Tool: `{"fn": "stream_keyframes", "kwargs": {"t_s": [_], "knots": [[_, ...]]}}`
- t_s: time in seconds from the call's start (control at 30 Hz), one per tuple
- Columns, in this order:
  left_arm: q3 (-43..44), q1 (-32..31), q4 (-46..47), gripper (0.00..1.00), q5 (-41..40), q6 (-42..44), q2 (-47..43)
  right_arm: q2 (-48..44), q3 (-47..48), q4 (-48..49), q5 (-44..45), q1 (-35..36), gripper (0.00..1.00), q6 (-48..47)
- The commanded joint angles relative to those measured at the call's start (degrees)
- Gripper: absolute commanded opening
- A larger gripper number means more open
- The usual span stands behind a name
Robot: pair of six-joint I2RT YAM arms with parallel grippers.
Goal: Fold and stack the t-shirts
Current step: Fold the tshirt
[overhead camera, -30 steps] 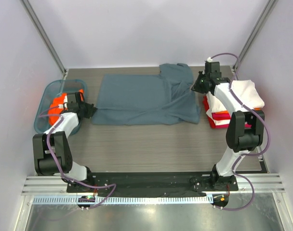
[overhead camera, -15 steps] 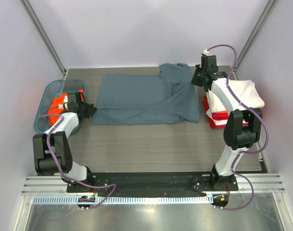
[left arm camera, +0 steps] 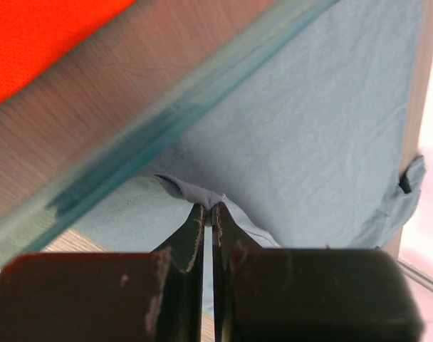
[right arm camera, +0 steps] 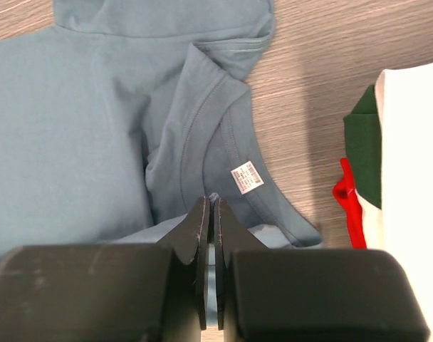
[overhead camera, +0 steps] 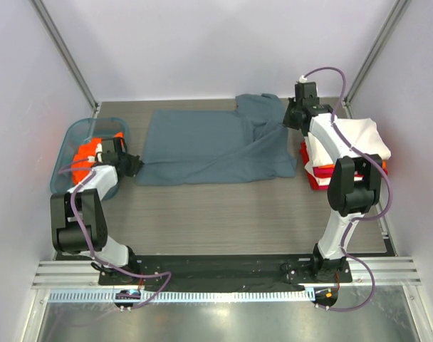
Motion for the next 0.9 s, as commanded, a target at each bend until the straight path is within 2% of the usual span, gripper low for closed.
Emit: {"fn": "stream_keyframes", "kwargs": {"t_s": [0.0, 0.2, 0.67, 0.7, 0.73, 0.77, 0.8, 0.87], "knots": [[1.3, -0.3, 2.5, 0.0, -1.3, -0.2, 1.2, -0.1, 2.3, 0.6, 2.3, -0.5, 0.01, -0.5], [3.4, -0.9, 2.7, 0.0, -1.4, -0.3, 3.3, 0.4, 3.4, 0.5, 3.9, -1.5, 0.01, -0.4], [7.2, -0.8, 2.4, 0.0, -3.0, -0.6, 6.1, 3.5, 6.7, -0.1, 1.4, -2.0, 0.04, -0.1], [7.5, -0.8, 2.7, 0.0, -2.8, -0.6, 6.4, 4.0, 7.3, -0.1, 1.1, -2.0, 0.08, 0.1], [7.7, -0.8, 2.6, 0.03, -2.6, -0.3, 7.1, 4.2, 7.5, 0.0, 0.8, -2.0, 0.2, 0.0], [8.4, -0.8, 2.6, 0.12, -2.1, 0.0, 7.4, 4.4, 7.7, -0.1, 0.4, -2.0, 0.54, 0.4], [8.8, -0.8, 2.5, 0.16, -0.5, 0.4, 7.4, 4.2, 7.2, 0.0, 0.3, -1.9, 0.62, 1.1], [8.9, -0.9, 2.2, 0.24, -0.1, 0.6, 6.2, 1.8, 6.0, 0.1, 0.6, -1.9, 0.67, 1.9]]}}
